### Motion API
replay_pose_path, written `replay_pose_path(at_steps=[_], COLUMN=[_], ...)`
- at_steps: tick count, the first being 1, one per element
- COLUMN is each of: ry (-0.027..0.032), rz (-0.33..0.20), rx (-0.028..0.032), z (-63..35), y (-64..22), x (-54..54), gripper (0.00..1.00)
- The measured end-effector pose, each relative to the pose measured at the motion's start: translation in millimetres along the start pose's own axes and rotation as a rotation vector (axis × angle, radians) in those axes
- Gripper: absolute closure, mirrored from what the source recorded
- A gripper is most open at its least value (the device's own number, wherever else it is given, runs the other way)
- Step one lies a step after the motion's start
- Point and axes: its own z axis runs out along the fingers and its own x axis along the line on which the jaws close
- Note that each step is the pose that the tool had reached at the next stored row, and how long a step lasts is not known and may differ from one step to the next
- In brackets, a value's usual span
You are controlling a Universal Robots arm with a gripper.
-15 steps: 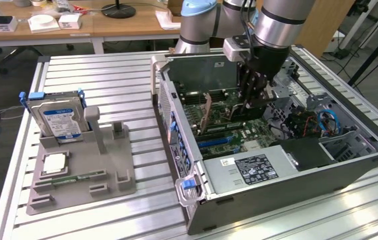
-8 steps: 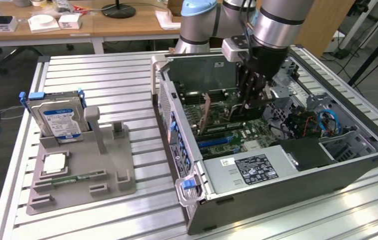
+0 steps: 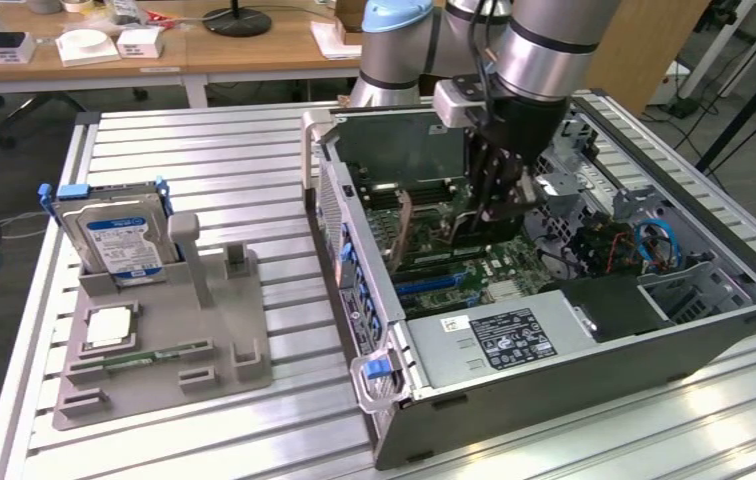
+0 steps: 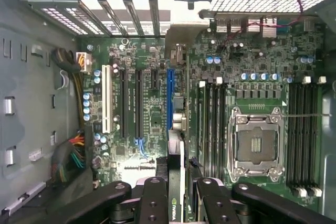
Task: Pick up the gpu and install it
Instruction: 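Insert the gpu into the slot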
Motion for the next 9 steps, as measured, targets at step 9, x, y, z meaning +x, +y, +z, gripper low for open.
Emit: replay_pose_path(at_steps=[9], ry=[0.0002], rz=[0.000], rx=[0.0000], z=[10.2], y=[8.9], x=[5.0], gripper=[0.74])
